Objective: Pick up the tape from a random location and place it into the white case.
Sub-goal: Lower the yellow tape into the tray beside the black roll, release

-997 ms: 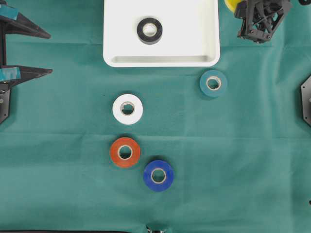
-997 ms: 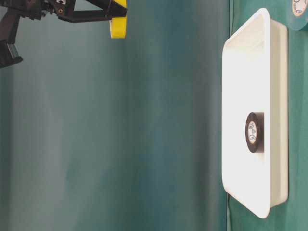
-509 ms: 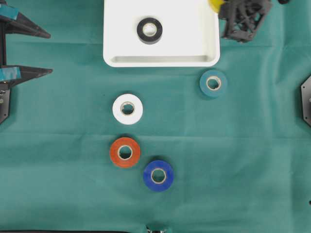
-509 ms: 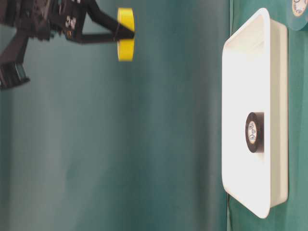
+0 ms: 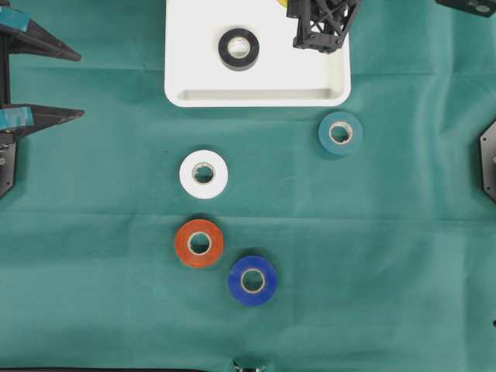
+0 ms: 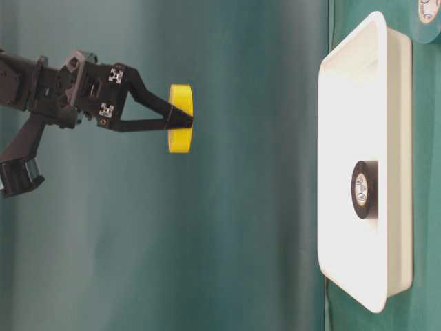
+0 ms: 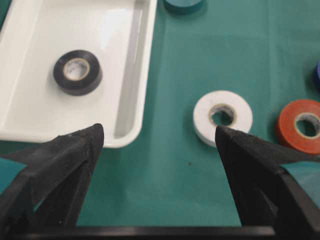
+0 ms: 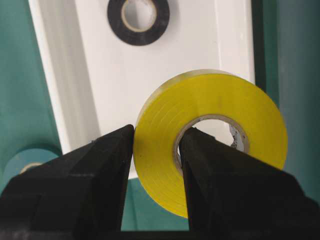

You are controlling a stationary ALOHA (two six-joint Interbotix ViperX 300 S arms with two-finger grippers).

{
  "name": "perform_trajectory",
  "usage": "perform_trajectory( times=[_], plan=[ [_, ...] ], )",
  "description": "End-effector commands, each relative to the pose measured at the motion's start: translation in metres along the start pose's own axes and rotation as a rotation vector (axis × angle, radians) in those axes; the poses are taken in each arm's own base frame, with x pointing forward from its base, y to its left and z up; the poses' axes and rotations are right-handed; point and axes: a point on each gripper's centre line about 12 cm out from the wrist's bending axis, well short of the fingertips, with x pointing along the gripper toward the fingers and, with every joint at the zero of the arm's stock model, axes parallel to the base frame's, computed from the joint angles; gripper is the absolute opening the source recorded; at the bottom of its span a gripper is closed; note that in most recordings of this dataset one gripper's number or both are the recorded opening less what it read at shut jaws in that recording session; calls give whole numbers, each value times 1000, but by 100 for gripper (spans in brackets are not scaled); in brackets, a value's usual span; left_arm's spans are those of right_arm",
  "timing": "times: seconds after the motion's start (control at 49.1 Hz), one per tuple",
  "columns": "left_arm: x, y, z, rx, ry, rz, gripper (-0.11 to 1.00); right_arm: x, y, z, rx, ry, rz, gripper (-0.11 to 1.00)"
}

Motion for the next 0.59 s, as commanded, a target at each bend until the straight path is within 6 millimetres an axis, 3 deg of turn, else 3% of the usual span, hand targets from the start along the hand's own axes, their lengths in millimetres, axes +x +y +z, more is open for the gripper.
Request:
perform_trajectory(
  times=[0.0,0.244,0.57],
  plan=[
    [-1,1,5,-3,-15,4,98,-16,-4,6,8,-48,-3,32],
    [-1,1,5,-5,-14,4,98,-6,-2,6,4,-39,-2,32],
    [0,1,5,-5,-14,4,98,48,-1,1,4,-22,1,32]
  ],
)
